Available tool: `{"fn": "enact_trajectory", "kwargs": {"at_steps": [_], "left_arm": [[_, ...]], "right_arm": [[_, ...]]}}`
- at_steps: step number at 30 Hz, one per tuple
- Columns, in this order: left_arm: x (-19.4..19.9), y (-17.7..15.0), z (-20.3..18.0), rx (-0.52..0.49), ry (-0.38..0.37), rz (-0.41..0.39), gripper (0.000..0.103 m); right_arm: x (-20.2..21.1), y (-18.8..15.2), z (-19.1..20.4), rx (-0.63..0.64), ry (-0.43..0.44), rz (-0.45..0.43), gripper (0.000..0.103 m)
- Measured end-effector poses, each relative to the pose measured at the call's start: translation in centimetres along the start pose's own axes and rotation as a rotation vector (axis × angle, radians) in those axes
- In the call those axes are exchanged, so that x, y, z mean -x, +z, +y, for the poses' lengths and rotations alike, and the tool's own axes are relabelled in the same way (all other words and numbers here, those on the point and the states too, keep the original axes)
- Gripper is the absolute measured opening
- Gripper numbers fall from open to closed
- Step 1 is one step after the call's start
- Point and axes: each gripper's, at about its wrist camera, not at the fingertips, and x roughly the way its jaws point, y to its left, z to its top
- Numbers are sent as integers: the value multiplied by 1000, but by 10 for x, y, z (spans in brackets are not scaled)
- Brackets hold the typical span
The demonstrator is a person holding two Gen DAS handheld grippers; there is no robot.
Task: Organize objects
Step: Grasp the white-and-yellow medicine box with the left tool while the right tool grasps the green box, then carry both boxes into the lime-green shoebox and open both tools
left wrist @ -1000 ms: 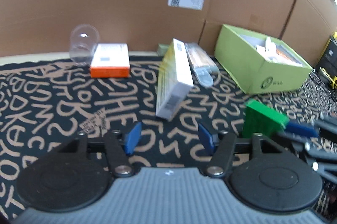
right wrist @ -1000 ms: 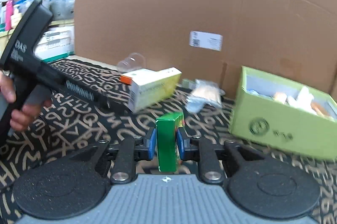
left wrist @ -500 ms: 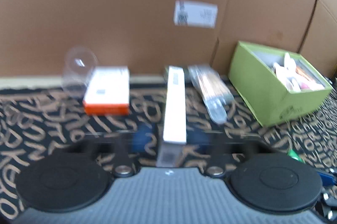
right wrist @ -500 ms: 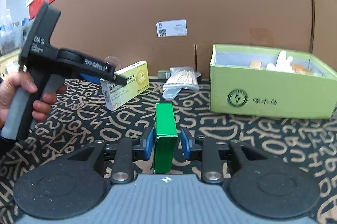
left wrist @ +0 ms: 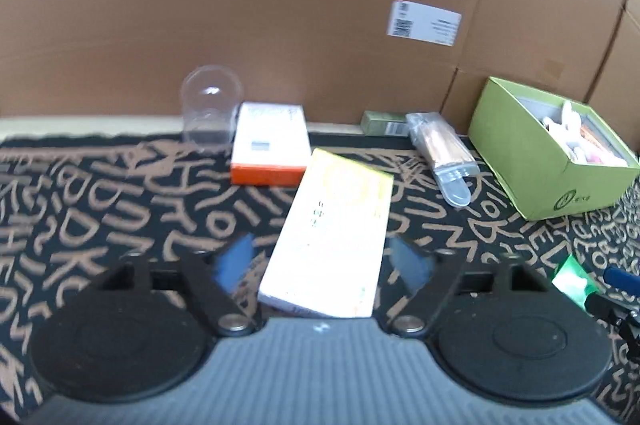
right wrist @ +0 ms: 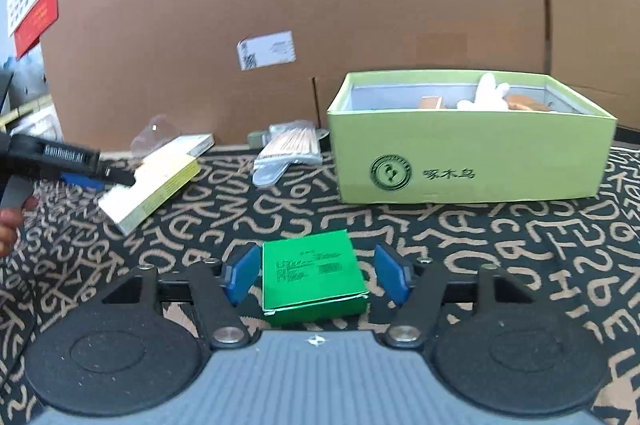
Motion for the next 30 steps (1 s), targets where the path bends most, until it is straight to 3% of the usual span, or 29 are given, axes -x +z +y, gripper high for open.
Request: {"fn": "enact_trajectory", "kwargs": {"at_steps": [3,7,9,10,11,15,18,22,24,25,30], "left_arm": [[-17,3,-15,-98,77,-11,94],[-40,4,-26,-138,69,36,94],[-47,3,-32,-168,75,41,84],[-49,1,-36,-194,65,53,70],[-48,-1,-40,-217,62,56,69],[-32,-12,-58,-295,-25,89,69],[-28,-18,-72,-330,-27,80,70],[-37,-21,-82,-358,8,71,83],[-36,-20,-81,-348,-4,77,76],[-35,-19,-81,-343,-21,82,67],[-21,-25,-89,-356,-39,101,67]], "right_arm": [[-4,-1,3,15,-8,26,71],[-11,-2,7,35,-12,64,74],[-15,-2,8,40,-21,86,74],[-16,-2,8,44,-23,91,73],[-15,-3,8,45,-20,95,70],[-13,-3,7,50,-5,96,69],[-19,-1,9,56,-23,109,69],[-24,0,13,79,-38,113,69],[-23,-1,12,71,-34,109,65],[-22,-1,11,60,-31,106,65],[-11,-3,6,21,-11,72,64]]}}
